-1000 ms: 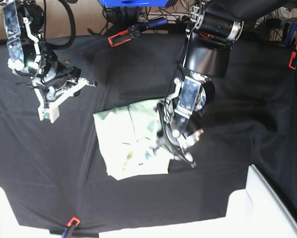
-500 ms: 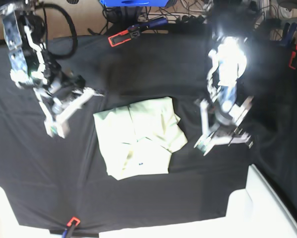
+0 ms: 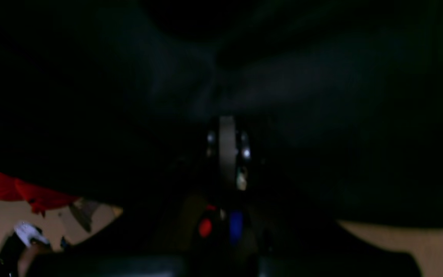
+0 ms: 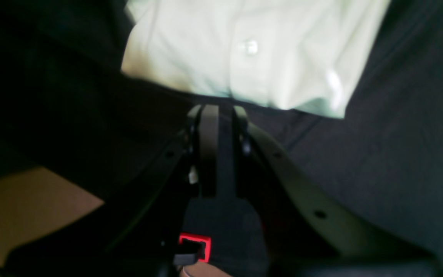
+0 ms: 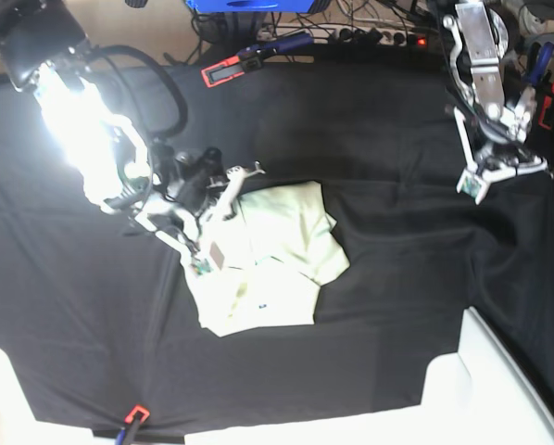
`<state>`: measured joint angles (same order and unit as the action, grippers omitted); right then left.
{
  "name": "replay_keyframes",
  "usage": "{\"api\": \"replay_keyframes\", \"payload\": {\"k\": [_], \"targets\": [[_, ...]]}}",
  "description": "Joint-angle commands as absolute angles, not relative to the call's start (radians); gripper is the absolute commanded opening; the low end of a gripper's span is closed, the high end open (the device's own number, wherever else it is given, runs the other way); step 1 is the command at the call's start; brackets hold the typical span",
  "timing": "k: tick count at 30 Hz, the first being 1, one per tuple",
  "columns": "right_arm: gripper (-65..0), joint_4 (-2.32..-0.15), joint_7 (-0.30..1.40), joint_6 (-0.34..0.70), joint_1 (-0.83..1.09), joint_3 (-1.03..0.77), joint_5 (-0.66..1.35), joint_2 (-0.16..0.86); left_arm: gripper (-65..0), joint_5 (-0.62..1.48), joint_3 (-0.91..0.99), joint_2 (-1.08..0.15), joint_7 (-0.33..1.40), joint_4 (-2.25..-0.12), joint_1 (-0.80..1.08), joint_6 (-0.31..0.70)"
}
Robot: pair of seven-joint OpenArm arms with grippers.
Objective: Fold the T-shirt properly
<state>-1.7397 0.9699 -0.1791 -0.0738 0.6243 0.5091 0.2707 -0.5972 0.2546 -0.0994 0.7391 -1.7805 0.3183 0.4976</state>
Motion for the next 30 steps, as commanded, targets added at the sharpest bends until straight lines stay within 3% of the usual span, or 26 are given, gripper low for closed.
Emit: {"api": "replay_keyframes", "payload": {"k": [1,7,12,15,22,30], "targets": [[-58.3,-1.741,0.935,-0.173,-0.108,0.621,0.506,0.259,-65.0,-0.598,0.255,-0.102,0.728,-1.808,0.329,0.489],[-58.3,-1.650,0.900,-0.165,-0.163,0.628,0.510,0.248,-65.0,-0.596,0.257,-0.062,0.728,-1.810,0.384,0.489],[-58.3,-1.550,0.814,-0.036,-0.170,0.619,0.504,0.255,-65.0,-0.650,0.255,-0.012,0.728,-1.859,0.417,0.489],[-58.5,-1.524,0.792,-0.028,-0.166,0.605,0.503,0.259,-65.0,-0.647,0.251,0.021,0.723,-1.917,0.440,0.490],[-58.6,-1.770,0.771,-0.073,-0.059,0.568,0.501,0.375,-65.0,-0.611,0.216,0.065,0.708,-1.963,0.472,0.490],[-58.6,-1.808,0.323,-0.045,0.196,0.469,0.501,0.587,-65.0,-0.369,0.274,0.030,0.243,-1.906,0.608,0.486]]}}
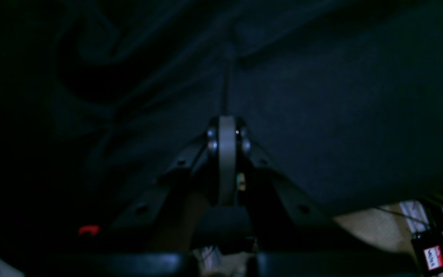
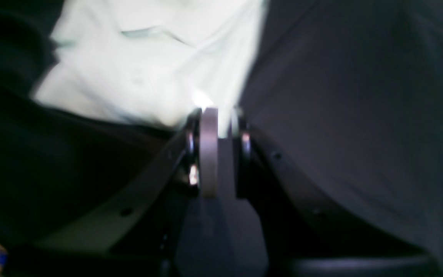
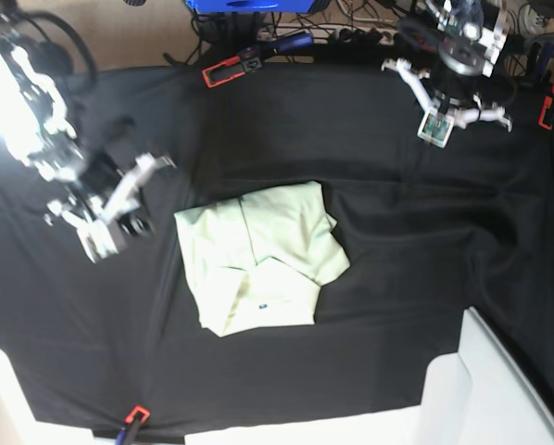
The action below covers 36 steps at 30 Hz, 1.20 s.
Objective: Fold the T-shirt properly
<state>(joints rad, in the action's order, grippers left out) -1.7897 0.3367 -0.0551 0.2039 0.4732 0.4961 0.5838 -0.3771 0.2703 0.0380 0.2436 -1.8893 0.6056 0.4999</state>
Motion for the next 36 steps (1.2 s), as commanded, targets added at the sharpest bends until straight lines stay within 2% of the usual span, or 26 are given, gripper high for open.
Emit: {"api": "replay_keyframes", "payload": {"k": [1,4,7,10,15,20,25,28,31,34,36], "targets": [[-58.6,-1.808,0.245,-0.035,0.243,0.456,0.499,0.618,-65.0,-0.374,0.289,0.015,0.177,-1.862,0.624,0.486],[-58.6,-1.816,0.067,-0.030,0.389,0.423,0.415,0.671,-65.0,-0.395,0.318,-0.024,-0.012,-1.755,0.670,0.486],[-58.6,-1.845,-0.035,-0.030,0.547,0.378,0.265,0.670,-65.0,-0.410,0.354,-0.045,-0.145,-1.710,0.740,0.486],[-58.6,-1.903,-0.059,-0.030,0.711,0.344,0.159,0.653,-65.0,-0.406,0.404,-0.044,-0.213,-1.696,0.812,0.486],[-58.6,-1.923,-0.058,-0.030,0.903,0.315,0.153,0.596,-65.0,-0.414,0.410,-0.051,-0.280,-1.615,0.920,0.486],[-58.6,-1.920,0.045,-0.030,0.998,0.323,0.153,0.510,-65.0,-0.414,0.410,-0.051,-0.282,-1.488,0.943,0.487],[-58.6,-1.863,0.271,-0.030,0.986,0.323,0.154,0.375,-65.0,-0.415,0.389,-0.074,-0.280,-1.277,0.885,0.489],[-58.6,-1.658,0.437,-0.030,0.871,0.323,0.154,0.300,-65.0,-0.415,0.341,-0.127,-0.277,-1.059,0.783,0.486],[-58.2,-1.237,0.538,-0.025,0.654,0.323,0.154,0.199,-65.0,-0.415,0.289,-0.156,-0.160,-0.753,0.607,0.486],[-58.2,-0.676,0.440,-0.025,0.404,0.325,0.154,0.139,-65.0,-0.415,0.219,-0.180,-0.039,-0.406,0.406,0.484],[-58.0,-0.354,0.252,-0.025,0.259,0.325,0.153,0.113,-65.0,-0.414,0.127,-0.186,-0.027,-0.222,0.297,0.484]]}}
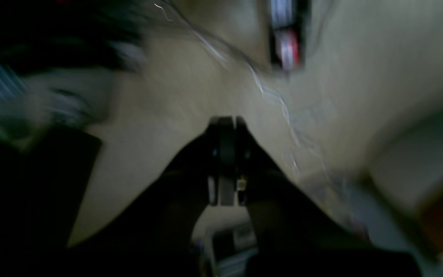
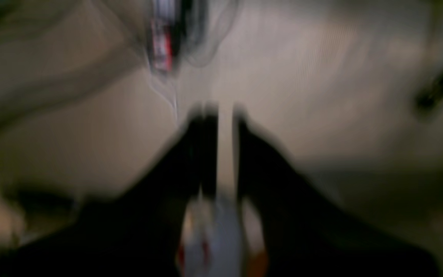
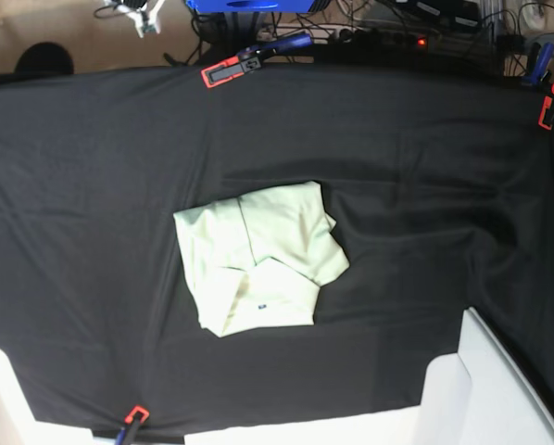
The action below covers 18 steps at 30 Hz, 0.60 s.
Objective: Fold the T-shirt properly
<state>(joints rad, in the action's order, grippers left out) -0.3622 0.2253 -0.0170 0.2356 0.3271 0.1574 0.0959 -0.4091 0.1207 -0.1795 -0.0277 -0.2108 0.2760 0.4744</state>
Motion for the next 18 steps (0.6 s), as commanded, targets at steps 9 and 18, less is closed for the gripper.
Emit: {"api": "replay_keyframes", "payload": {"k": [9,18], "targets": [[-58.0,-0.030,-0.145,-0.025,0.140,0.325,0.150,0.156,-65.0,-0.406,0.018,-0.120,-0.027,-0.113,0.142,0.278],[-58.2,-0.030,-0.150,-0.025,0.162,0.325,0.150,0.171,-65.0,-0.404,0.051,-0.101,-0.125,-0.160,0.147,0.277]]}}
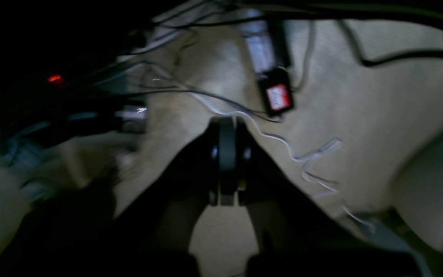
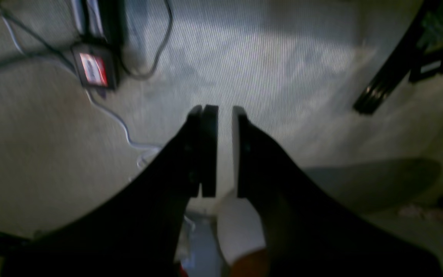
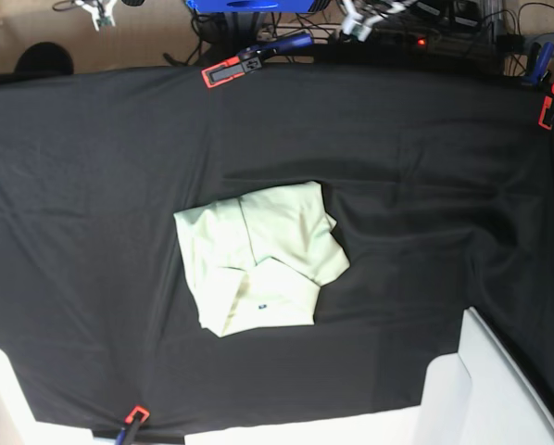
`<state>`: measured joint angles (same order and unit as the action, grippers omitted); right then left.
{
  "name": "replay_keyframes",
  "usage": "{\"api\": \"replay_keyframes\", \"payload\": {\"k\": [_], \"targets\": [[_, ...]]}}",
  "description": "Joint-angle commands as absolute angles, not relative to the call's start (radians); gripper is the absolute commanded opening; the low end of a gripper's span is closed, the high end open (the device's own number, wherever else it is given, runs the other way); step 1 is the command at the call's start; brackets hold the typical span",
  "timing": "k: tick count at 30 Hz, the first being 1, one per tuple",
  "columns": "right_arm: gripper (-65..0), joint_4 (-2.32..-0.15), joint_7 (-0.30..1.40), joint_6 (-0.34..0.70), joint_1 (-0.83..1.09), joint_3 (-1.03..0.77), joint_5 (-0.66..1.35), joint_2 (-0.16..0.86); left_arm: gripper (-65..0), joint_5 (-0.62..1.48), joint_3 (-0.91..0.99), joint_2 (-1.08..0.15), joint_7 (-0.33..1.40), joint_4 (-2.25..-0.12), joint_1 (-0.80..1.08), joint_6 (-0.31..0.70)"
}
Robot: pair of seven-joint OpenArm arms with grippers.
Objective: Fold the T-shirt properly
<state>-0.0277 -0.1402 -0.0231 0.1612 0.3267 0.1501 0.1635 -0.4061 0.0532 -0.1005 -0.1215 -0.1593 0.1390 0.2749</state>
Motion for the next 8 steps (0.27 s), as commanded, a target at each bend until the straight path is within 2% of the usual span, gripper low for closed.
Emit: {"api": "replay_keyframes", "payload": {"k": [1,8], "targets": [[-58.2,-0.028,-0.150,-0.025,0.162,0.325,0.150,0.180,-65.0,-0.404,0.059,-0.101,-0.125,-0.160,0.147,0.277],[-58.2,-0.027,-0.150,-0.025,0.162,0.325,0.150,0.191,-65.0,-0.404,0.065,-0.104,-0.125,-0.160,0.143,0.277]]}}
